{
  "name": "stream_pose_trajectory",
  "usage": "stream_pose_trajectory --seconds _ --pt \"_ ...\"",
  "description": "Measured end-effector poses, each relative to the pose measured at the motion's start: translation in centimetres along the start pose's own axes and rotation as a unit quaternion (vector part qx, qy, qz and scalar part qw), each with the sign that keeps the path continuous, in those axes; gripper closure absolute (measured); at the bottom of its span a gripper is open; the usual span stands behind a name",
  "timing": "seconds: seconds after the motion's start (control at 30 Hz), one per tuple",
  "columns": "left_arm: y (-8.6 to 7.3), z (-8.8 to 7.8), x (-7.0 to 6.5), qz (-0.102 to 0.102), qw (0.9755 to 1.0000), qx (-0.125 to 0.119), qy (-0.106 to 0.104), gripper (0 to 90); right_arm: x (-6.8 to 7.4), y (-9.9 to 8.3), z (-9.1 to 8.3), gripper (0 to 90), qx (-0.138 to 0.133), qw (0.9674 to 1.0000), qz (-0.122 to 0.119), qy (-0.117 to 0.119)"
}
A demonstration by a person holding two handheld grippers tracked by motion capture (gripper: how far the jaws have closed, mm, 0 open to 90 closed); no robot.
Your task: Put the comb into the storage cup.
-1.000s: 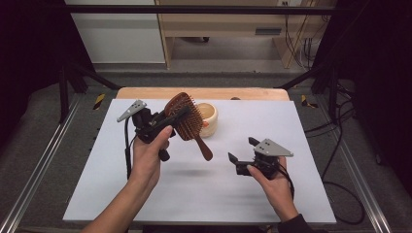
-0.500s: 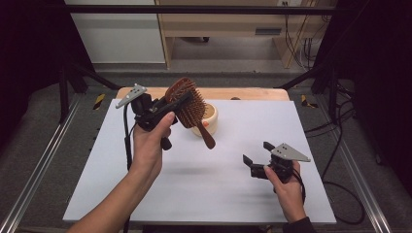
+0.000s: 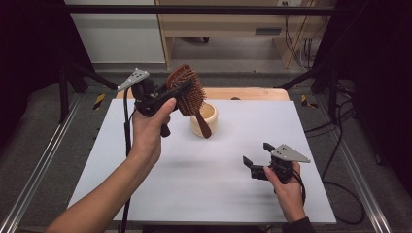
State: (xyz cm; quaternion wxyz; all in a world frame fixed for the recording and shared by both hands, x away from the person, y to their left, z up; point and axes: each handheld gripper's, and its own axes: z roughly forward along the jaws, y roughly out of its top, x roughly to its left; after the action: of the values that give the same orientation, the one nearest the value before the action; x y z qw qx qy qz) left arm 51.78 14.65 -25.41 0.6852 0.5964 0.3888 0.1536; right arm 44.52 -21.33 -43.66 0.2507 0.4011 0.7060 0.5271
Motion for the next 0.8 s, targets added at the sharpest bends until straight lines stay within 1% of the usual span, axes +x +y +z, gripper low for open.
stream_pose_trajectory --seconds 0.27,0.33,0.5,0.57,0.63,0.67,0.8 --pt "0.6 0.2 0.0 -0.009 0.9999 -0.004 0.003 50.7 -0.1 0.0 0.0 7.7 0.0 1.0 0.002 -0.001" --pt "0.7 0.3 0.1 -0.009 1.0 -0.001 0.004 50.7 0.0 -0.1 0.0 7.7 0.001 1.0 0.0 -0.001" --pt "0.9 0.3 0.3 -0.011 0.9999 -0.005 0.008 50.6 -0.1 -0.1 0.0 7.7 0.001 1.0 0.0 0.0" --pt "0.9 0.4 0.3 -0.01 0.9999 -0.005 0.008 50.6 -0.1 -0.1 0.0 7.7 0.001 1.0 -0.002 0.0" --pt "0.8 0.7 0.2 0.001 1.0 0.001 0.006 50.6 -0.2 -0.2 0.0 7.7 0.001 1.0 -0.001 0.001" --pt "0.7 0.9 0.1 0.003 1.0 0.005 0.006 50.6 -0.2 -0.2 0.0 7.7 0.002 1.0 -0.001 0.001" --pt "0.5 1.4 -0.1 -0.001 1.0 0.009 0.002 50.6 -0.3 -0.2 0.1 7.7 0.003 1.0 0.0 0.003"
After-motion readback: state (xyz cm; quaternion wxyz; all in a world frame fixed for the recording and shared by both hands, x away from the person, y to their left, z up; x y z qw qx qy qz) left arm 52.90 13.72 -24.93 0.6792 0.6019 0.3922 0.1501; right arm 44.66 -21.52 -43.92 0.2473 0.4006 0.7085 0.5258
